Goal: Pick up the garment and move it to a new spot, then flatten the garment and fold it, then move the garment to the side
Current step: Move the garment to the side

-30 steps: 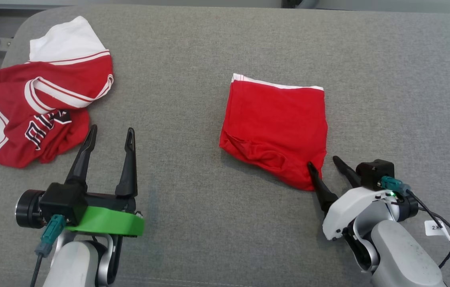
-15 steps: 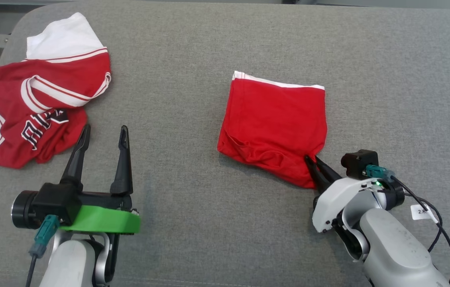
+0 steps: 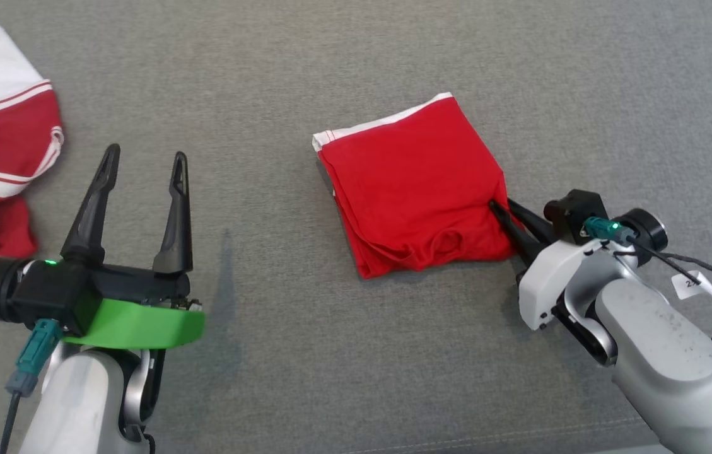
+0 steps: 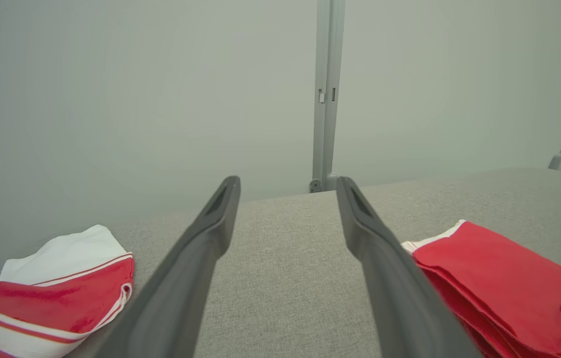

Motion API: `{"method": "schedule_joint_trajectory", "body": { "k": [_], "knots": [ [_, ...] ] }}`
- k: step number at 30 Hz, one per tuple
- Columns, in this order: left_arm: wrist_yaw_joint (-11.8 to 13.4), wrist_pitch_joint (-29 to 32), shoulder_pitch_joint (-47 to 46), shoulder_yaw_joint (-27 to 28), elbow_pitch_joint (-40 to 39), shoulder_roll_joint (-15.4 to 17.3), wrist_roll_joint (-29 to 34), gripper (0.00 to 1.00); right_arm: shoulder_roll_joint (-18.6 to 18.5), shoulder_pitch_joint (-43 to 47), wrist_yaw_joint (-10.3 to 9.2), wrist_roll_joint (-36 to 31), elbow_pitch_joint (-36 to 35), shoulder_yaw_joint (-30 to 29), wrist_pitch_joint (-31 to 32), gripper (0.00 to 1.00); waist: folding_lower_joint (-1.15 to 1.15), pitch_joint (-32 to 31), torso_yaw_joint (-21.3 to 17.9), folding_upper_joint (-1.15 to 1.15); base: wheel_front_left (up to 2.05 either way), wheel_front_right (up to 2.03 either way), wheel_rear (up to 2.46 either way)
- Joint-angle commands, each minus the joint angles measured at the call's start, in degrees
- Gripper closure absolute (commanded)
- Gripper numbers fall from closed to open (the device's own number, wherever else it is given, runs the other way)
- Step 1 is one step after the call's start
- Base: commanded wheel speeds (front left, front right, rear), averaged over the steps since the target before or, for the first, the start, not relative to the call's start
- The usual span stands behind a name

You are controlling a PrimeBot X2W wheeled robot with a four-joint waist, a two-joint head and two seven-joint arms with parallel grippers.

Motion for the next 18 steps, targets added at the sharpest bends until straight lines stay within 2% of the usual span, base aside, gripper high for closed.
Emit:
{"method": "schedule_joint_trajectory", "body": {
  "k": [1,8,15,18],
  "knots": [
    [-0.12,0.32,-1.45,0.08,-0.86,0.79,0.33,0.00,-0.64,-1.43,-0.10,0.47,-0.28,0.30,-0.70,1.00,-0.01,5.08,-5.72,0.00,0.00,0.00,0.00],
    [-0.65,3.58,-4.00,-0.51,-6.43,3.28,1.97,0.00,-2.44,-8.71,-0.11,0.95,0.40,3.64,-5.32,1.00,-0.01,10.86,-11.97,0.00,0.00,0.00,0.00],
    [-1.41,6.98,-5.67,-0.93,-10.26,5.07,2.32,0.00,-7.62,-14.74,-0.10,2.11,5.31,2.24,-9.04,1.00,-0.01,14.92,-15.86,0.00,0.00,0.00,0.00],
    [-1.54,8.45,-6.30,-1.01,-11.82,5.99,2.68,0.00,-11.00,-16.84,-0.10,2.61,7.70,0.84,-10.10,1.00,-0.01,16.80,-17.38,0.00,0.00,0.00,0.00]
  ]
}}
